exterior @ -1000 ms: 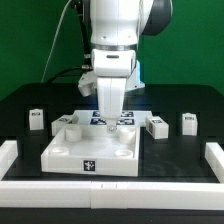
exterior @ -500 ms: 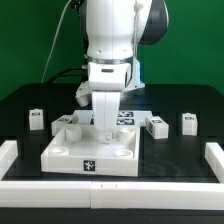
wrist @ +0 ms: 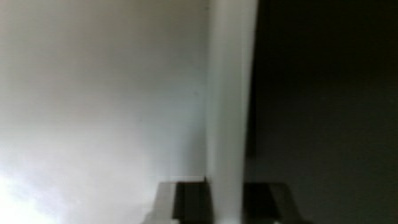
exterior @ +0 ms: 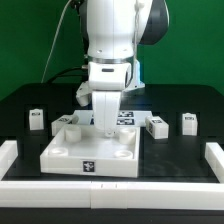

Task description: Assemble one leg

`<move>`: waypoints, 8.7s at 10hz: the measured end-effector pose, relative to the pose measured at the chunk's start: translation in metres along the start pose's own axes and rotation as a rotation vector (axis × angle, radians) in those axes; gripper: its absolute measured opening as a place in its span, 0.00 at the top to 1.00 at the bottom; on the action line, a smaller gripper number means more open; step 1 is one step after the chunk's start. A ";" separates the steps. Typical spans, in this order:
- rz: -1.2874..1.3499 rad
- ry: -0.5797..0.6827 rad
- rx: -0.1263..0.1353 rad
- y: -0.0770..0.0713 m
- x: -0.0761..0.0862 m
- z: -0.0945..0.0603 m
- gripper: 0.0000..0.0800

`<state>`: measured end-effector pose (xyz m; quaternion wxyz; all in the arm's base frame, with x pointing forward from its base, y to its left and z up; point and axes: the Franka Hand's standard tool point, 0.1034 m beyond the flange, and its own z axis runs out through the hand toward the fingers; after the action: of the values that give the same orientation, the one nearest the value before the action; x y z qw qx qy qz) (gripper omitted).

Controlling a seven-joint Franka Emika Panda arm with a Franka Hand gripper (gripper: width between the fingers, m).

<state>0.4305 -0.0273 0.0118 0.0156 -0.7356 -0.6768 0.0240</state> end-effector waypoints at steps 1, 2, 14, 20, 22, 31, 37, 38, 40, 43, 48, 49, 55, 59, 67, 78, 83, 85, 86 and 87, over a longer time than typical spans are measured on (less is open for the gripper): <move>0.000 0.000 -0.001 0.000 0.000 0.000 0.93; 0.000 0.000 -0.001 0.000 0.000 0.000 0.93; -0.086 0.034 -0.047 0.044 0.094 -0.003 0.92; -0.053 0.031 -0.040 0.057 0.121 -0.006 0.92; -0.052 0.031 -0.038 0.056 0.121 -0.005 0.83; -0.045 0.030 -0.039 0.055 0.119 -0.006 0.19; 0.121 0.011 -0.067 0.019 0.107 -0.049 0.19; 0.120 0.011 -0.065 0.019 0.107 -0.048 0.19; 0.295 0.021 -0.061 0.019 0.108 -0.047 0.19; 0.770 0.071 -0.032 0.001 0.101 -0.038 0.19; 1.439 0.088 0.030 -0.020 0.145 -0.034 0.19; 1.557 0.091 0.043 -0.023 0.155 -0.033 0.19; 1.561 -0.037 0.134 -0.035 0.154 -0.031 0.19; 1.514 -0.358 0.385 -0.055 0.164 -0.036 0.19; 1.438 -0.663 0.624 -0.070 0.178 -0.007 0.19; 1.437 -0.663 0.618 -0.075 0.179 0.005 0.64; 1.407 -0.656 0.625 -0.063 0.173 -0.031 0.64; 1.412 -0.621 0.592 -0.055 0.172 -0.066 0.64; 1.419 -0.590 0.568 -0.048 0.174 -0.080 0.64; 1.421 -0.586 0.563 -0.052 0.172 -0.080 0.64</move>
Offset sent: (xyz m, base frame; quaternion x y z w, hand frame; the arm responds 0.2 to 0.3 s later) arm 0.0000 0.0000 0.0000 0.0000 0.0000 0.0000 1.0000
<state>0.3977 0.1493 0.0918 0.0035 -0.9215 0.0058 0.3884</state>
